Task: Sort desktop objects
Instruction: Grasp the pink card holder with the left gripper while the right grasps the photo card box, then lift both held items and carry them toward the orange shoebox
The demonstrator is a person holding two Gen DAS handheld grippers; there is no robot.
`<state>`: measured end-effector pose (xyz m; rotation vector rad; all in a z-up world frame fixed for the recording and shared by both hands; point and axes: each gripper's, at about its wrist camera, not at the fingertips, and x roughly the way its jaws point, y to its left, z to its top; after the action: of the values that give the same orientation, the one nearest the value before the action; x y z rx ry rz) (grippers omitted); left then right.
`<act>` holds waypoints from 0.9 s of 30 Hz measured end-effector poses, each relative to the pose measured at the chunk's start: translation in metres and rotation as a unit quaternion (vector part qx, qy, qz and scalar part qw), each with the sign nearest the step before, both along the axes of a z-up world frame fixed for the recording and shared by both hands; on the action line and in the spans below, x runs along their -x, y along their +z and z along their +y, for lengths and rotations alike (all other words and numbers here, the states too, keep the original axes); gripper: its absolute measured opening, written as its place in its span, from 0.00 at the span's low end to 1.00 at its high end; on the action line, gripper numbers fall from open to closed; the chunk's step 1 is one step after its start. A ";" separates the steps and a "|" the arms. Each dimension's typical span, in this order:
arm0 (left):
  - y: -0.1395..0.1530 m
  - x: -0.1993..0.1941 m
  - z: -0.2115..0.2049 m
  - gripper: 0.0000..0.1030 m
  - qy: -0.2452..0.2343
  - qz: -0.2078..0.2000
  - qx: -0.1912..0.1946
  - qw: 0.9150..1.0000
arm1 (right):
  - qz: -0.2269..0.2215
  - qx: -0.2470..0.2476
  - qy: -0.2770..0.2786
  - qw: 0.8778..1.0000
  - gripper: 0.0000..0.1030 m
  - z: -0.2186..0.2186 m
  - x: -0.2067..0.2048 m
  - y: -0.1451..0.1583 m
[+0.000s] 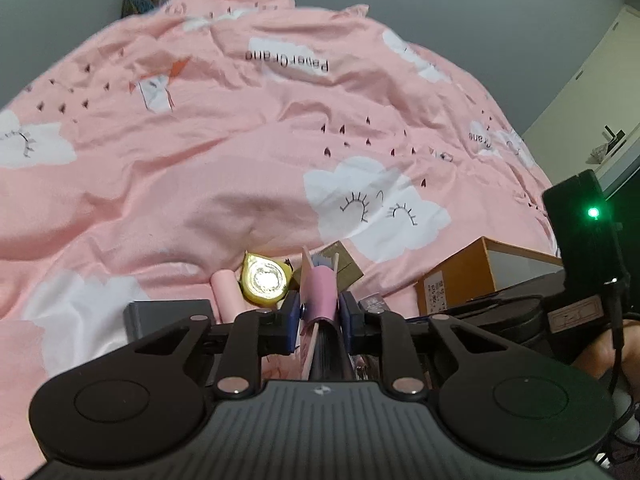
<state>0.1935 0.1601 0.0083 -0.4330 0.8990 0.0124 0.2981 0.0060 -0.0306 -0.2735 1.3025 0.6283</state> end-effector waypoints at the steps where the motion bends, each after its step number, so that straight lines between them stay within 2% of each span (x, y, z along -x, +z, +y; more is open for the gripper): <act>1: 0.004 0.004 0.000 0.23 0.002 -0.005 -0.003 1.000 | -0.004 -0.004 0.003 1.000 0.24 -0.002 0.004 0.005; 5: 0.019 0.025 -0.004 0.23 0.003 -0.020 -0.005 1.000 | -0.022 -0.034 0.012 0.999 0.24 -0.016 0.025 0.028; 13: 0.031 0.071 -0.036 0.23 -0.029 -0.014 -0.027 0.999 | -0.007 -0.101 0.022 0.995 0.24 -0.054 0.081 0.055; 16: 0.025 0.086 -0.050 0.23 -0.039 0.002 -0.047 0.998 | 0.004 -0.112 0.022 0.994 0.24 -0.064 0.104 0.048; 21: -0.002 0.100 -0.068 0.23 -0.053 0.048 -0.063 0.995 | 0.026 -0.119 0.014 0.992 0.24 -0.070 0.128 0.021; 24: -0.016 0.102 -0.080 0.23 -0.065 0.066 -0.096 0.991 | 0.013 -0.103 0.026 0.994 0.24 -0.064 0.138 0.005; 27: -0.026 0.103 -0.085 0.23 -0.082 0.087 -0.096 0.988 | -0.002 -0.077 0.038 0.996 0.24 -0.061 0.146 -0.011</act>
<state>0.0905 0.0747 -0.0178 -0.1786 1.0928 -0.0138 0.1524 -0.0551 -0.0421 -0.1985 1.2365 0.7876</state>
